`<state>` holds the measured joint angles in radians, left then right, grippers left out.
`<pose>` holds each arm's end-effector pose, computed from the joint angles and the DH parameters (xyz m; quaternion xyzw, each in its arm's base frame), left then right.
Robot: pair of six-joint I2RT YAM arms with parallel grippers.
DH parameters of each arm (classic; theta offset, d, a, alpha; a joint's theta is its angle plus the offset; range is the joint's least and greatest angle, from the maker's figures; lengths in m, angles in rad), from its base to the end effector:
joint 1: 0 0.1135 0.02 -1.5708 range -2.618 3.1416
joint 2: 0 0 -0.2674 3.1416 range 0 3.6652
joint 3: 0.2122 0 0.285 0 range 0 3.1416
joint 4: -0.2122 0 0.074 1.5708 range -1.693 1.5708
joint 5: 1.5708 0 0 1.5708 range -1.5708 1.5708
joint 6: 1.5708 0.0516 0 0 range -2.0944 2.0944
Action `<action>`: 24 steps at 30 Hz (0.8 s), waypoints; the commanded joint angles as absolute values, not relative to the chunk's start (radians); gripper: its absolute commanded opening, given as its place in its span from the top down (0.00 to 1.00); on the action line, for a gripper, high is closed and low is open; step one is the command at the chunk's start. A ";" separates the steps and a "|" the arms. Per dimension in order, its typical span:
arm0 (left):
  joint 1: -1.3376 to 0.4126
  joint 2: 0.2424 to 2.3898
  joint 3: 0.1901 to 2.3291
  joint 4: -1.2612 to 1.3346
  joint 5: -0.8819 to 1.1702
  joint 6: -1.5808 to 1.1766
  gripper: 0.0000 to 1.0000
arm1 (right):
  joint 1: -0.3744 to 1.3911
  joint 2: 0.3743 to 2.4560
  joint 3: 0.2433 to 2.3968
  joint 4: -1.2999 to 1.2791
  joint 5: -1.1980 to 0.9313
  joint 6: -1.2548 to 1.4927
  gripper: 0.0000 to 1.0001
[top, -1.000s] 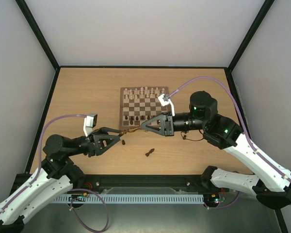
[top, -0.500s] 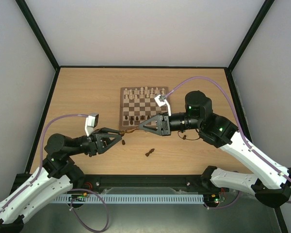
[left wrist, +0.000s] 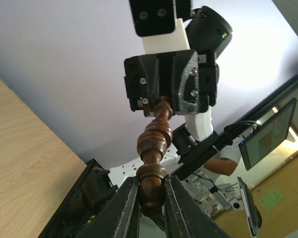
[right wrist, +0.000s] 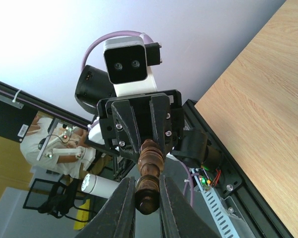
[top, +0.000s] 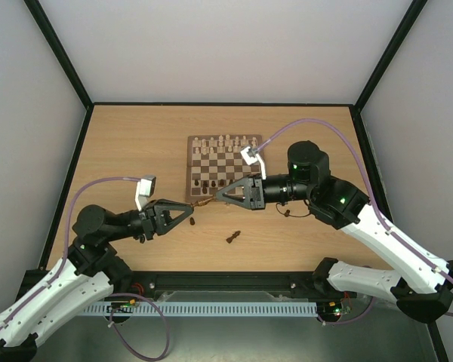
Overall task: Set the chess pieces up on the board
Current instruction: Pick up the chess piece at the center of the board.
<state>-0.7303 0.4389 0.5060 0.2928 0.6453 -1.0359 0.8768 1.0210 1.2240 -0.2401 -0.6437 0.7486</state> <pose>0.0983 -0.1297 0.3463 0.1755 0.5732 -0.7171 0.3556 0.1401 0.2168 0.4522 -0.2628 0.6677 0.6346 0.2872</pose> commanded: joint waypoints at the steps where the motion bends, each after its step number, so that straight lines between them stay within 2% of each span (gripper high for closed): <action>1: -0.735 0.441 0.577 0.165 0.605 -0.962 0.85 | 0.882 1.019 1.218 -0.261 -0.627 0.731 0.88; 9: -0.735 0.511 0.750 -0.174 0.486 -0.806 0.86 | 0.881 1.014 1.293 -0.490 -0.375 0.644 0.89; 13: -0.734 0.622 0.849 -0.359 0.401 -0.728 0.85 | 0.881 1.045 1.349 -0.619 -0.223 0.605 0.89; 17: -0.733 0.795 0.962 -0.571 0.253 -0.633 0.85 | 0.880 1.139 1.448 -0.791 -0.020 0.570 0.89; 24: -0.736 1.022 1.073 -0.742 0.014 -0.546 0.86 | 0.880 1.342 1.553 -0.944 0.225 0.545 0.89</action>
<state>-0.7303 0.9630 1.0176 -0.5667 0.1925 -0.6250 0.8772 1.2503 1.5074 -0.7788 0.0296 0.5785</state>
